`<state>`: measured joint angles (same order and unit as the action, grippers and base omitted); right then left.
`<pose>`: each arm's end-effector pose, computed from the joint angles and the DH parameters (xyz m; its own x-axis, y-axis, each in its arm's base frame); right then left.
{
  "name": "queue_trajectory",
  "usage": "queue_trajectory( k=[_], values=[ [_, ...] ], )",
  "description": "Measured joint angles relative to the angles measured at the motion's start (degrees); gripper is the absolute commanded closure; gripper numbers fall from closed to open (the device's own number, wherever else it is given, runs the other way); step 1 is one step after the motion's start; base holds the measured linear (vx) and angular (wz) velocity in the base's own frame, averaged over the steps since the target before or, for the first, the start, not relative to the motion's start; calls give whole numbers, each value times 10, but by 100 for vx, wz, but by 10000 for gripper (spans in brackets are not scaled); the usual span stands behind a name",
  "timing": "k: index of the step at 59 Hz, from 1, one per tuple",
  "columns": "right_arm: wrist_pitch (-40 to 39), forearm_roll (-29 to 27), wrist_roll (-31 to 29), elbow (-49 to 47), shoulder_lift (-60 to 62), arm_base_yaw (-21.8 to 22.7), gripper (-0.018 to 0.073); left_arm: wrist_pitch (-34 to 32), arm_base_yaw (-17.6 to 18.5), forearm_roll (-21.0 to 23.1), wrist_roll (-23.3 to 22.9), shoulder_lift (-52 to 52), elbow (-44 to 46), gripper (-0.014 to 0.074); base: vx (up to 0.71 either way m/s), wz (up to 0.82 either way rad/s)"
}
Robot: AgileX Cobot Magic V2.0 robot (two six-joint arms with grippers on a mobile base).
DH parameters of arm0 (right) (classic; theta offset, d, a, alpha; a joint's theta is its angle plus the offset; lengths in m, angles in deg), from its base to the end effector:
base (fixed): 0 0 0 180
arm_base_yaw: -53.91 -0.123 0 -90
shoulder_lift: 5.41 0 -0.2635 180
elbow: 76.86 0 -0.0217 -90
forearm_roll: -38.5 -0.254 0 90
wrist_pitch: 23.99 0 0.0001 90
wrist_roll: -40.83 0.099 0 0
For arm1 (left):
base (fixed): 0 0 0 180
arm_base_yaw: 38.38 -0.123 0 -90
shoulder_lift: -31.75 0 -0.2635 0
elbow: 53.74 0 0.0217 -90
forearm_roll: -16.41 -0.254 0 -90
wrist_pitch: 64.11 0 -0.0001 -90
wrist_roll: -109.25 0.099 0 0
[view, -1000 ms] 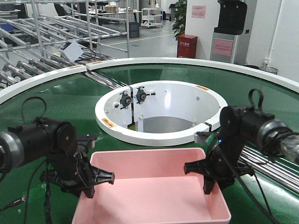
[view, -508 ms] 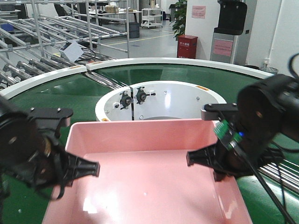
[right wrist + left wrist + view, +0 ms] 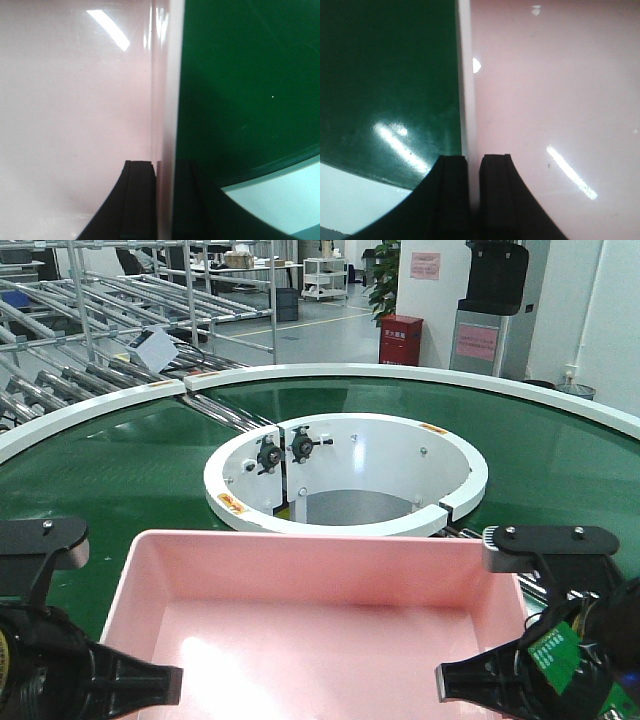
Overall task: Grab pink bin and stack on right shelf
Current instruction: 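Hold the bin with both grippers while turning away from the conveyor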
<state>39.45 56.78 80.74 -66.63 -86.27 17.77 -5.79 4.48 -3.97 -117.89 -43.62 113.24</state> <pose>0.2224 0.1280 0.3151 -0.8579 -0.0054 -0.5138 -0.0188 0.9996 0.0209 0.1965 -0.1423 0.3292 -0.7948 -0.0302 -0.6062 0.0704 0.9874 -0.1415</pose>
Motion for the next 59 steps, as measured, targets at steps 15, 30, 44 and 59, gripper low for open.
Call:
queue_trajectory(
  k=[15,30,44,59],
  values=[
    [-4,5,2,1,2,0,561,-5,0,-7,-1,1,0,540,0,0],
    [-4,5,2,1,2,-1,561,-5,0,-7,-2,1,0,540,0,0],
    [-5,5,2,1,2,-1,561,-5,0,-7,-2,1,0,540,-1,-2],
    [-9,5,2,1,2,-1,561,-4,0,-8,-2,1,0,540,-7,-26]
  ],
)
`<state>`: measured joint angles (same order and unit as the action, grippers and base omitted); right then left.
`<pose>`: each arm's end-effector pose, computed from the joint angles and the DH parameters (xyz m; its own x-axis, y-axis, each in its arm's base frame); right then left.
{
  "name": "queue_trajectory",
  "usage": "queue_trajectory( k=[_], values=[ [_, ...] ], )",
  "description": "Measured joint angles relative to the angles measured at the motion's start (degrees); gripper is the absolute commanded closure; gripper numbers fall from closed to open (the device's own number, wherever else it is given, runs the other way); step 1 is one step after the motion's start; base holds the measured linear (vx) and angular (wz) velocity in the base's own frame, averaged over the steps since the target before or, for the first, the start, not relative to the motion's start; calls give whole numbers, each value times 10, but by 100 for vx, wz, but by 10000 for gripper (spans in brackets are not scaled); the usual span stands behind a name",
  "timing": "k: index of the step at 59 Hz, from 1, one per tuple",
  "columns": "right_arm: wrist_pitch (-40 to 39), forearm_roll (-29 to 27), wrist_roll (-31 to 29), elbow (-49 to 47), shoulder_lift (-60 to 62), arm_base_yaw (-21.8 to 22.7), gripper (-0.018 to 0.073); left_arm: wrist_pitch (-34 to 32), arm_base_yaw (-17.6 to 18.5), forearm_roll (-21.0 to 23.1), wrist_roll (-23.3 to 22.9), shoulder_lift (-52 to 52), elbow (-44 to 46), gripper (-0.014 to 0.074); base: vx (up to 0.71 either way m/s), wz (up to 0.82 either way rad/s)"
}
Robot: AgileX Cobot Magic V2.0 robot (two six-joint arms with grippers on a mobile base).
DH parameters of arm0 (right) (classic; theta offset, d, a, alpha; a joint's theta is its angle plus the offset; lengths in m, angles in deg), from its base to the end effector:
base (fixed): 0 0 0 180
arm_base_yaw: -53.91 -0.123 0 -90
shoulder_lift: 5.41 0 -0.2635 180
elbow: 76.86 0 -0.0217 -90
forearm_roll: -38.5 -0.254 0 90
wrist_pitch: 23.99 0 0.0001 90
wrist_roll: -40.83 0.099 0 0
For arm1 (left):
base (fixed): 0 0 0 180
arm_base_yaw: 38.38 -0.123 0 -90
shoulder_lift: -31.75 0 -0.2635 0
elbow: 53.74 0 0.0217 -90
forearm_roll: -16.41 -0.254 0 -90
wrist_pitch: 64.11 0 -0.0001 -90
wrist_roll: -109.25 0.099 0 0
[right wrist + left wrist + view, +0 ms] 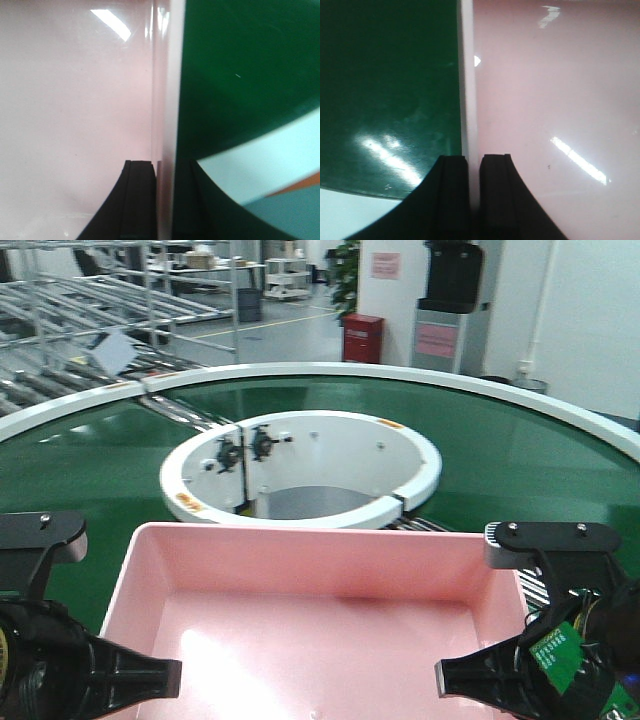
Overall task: Grab pink bin and stack on right shelf
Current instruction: 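Hold the bin with both grippers while turning away from the conveyor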
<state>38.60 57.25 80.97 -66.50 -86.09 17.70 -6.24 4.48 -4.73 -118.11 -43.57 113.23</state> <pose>0.2230 0.1282 0.3160 -0.8492 -0.0054 -0.5281 -0.0218 0.9995 0.0249 0.1975 -0.1420 0.3302 -0.7859 -0.0294 -0.6176 0.0718 0.9878 -0.1385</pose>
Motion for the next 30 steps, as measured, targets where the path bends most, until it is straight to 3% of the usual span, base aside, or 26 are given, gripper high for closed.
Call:
queue_trajectory(
  k=[30],
  values=[
    [1,3,0,1,0,0,561,-1,0,0,0,0,0,540,-14,-56]
  ],
)
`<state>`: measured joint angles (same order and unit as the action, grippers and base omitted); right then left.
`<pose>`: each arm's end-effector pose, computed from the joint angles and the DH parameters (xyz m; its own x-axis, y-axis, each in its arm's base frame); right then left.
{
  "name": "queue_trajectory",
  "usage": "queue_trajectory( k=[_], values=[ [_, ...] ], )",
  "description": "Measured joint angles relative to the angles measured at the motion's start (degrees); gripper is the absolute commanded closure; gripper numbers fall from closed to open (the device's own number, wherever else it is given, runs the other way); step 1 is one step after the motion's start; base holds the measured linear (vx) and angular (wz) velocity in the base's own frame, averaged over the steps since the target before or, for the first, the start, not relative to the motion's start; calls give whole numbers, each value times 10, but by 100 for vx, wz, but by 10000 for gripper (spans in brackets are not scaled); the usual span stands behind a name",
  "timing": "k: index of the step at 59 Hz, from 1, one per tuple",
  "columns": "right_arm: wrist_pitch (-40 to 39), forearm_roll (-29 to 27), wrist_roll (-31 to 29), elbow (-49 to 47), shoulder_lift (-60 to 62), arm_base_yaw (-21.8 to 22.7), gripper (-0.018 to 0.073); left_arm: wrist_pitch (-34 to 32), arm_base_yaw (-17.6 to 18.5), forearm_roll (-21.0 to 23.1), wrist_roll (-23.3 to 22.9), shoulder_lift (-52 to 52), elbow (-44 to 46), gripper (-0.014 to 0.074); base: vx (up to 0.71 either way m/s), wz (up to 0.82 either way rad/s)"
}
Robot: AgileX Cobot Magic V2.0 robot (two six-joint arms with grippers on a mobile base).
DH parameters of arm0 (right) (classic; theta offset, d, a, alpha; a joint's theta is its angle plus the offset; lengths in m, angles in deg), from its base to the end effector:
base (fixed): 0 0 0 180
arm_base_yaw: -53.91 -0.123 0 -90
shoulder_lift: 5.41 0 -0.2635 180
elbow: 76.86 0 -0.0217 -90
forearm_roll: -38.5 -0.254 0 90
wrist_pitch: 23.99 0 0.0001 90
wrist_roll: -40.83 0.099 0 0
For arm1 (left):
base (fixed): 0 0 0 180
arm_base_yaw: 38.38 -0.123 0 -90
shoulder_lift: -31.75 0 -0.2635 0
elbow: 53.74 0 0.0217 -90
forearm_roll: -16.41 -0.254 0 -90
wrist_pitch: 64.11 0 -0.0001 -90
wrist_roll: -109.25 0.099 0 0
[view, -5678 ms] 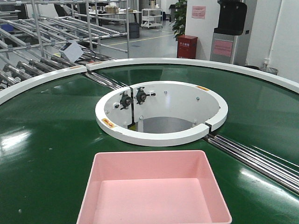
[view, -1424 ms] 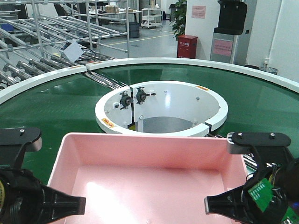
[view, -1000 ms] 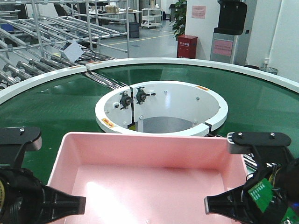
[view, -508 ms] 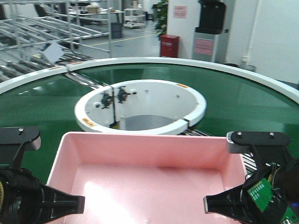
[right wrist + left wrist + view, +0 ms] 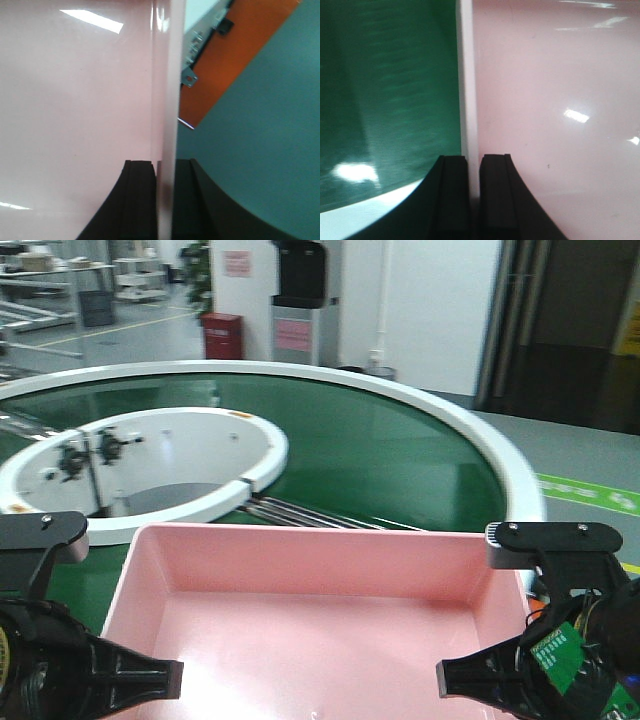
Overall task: Grab pink bin and stack on right shelf
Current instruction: 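Hold the bin with both grippers while turning away from the conveyor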
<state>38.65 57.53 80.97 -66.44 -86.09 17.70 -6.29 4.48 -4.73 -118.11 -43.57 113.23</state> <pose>0.2231 0.1278 0.3158 -0.8485 -0.0079 -0.5292 -0.0216 0.9996 0.0198 0.1975 -0.1420 0.3302 -0.7856 -0.0295 -0.6180 0.0722 0.9877 -0.1390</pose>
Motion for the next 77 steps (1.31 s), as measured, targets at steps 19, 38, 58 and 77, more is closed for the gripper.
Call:
queue_trajectory(
  k=[19,38,58,77],
  values=[
    [2,1,0,0,0,0,561,-1,0,0,0,0,0,540,-16,-63],
    [6,1,0,0,0,0,561,-1,0,1,0,0,0,540,-14,-69],
    [6,1,0,0,0,0,561,-1,0,1,0,0,0,540,-7,-82],
    [10,1,0,0,0,0,561,-4,0,1,0,0,0,540,2,-86]
  ],
)
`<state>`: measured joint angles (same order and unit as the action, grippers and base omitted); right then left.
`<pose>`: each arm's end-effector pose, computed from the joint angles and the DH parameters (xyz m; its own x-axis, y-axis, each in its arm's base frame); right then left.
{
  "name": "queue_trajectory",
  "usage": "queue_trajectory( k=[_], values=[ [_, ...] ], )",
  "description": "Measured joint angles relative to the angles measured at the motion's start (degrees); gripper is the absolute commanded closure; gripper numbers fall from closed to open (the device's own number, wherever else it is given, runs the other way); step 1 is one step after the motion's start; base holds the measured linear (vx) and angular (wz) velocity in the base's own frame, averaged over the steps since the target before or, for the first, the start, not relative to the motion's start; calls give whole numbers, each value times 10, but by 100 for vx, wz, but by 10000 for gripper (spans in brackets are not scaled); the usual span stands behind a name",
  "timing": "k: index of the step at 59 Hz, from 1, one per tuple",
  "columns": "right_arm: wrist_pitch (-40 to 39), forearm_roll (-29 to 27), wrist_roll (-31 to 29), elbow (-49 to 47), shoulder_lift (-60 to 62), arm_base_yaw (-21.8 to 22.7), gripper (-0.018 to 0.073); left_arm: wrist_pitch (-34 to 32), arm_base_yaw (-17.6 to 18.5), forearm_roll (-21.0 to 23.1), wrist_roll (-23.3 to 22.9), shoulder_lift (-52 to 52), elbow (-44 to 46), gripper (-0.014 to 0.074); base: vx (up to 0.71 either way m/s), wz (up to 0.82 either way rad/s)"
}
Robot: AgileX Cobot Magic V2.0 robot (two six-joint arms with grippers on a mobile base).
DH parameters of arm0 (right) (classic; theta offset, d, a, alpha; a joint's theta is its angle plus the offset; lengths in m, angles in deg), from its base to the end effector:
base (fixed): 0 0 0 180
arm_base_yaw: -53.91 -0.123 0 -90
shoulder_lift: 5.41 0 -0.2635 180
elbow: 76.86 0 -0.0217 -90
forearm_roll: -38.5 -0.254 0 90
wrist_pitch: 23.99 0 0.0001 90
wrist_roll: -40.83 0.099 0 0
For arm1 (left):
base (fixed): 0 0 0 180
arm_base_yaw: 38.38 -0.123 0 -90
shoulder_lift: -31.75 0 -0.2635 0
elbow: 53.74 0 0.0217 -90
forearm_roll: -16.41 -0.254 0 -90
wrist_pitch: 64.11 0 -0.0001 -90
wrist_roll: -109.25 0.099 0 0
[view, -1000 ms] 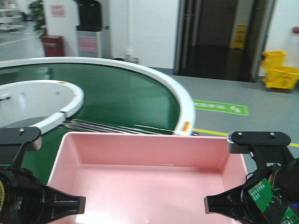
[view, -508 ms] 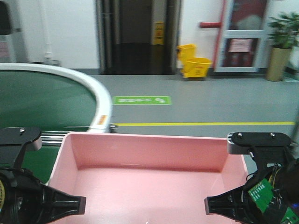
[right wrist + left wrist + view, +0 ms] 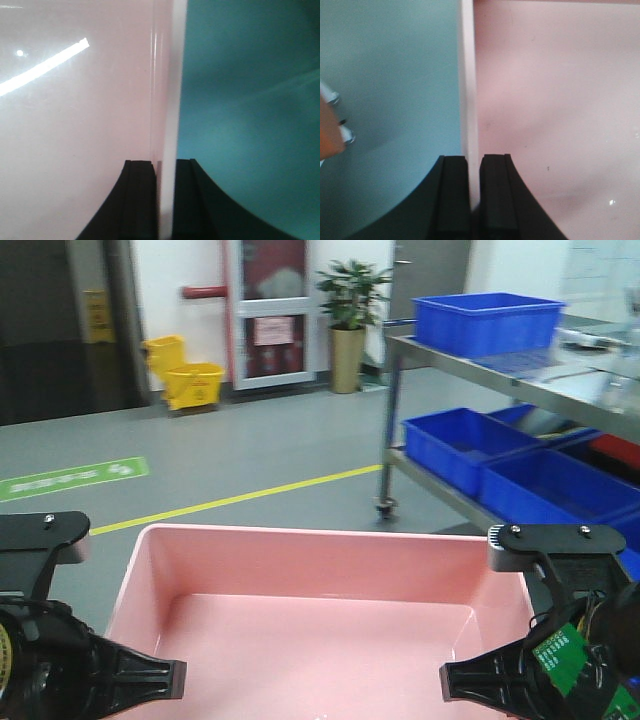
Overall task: Grab pink bin and stack on right shelf
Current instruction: 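Hold the bin with both grippers while turning away from the conveyor, then carry the bin with both grippers up to the steel shelf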
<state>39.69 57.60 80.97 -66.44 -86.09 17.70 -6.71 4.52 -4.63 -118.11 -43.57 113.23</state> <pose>0.2220 0.1265 0.3151 -0.8553 -0.0087 -0.5180 -0.0156 0.9998 0.0089 0.1976 -0.1428 0.3306 -0.7833 -0.0305 -0.6209 0.0761 0.9866 -0.1445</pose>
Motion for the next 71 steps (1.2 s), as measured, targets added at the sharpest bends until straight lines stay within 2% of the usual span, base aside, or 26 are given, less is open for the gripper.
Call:
queue_trajectory(
  k=[27,71],
  values=[
    [2,-1,0,0,2,0,561,-1,0,1,0,0,0,540,16,-35],
    [0,-1,0,0,2,0,561,1,0,1,0,0,0,540,39,7]
  ],
)
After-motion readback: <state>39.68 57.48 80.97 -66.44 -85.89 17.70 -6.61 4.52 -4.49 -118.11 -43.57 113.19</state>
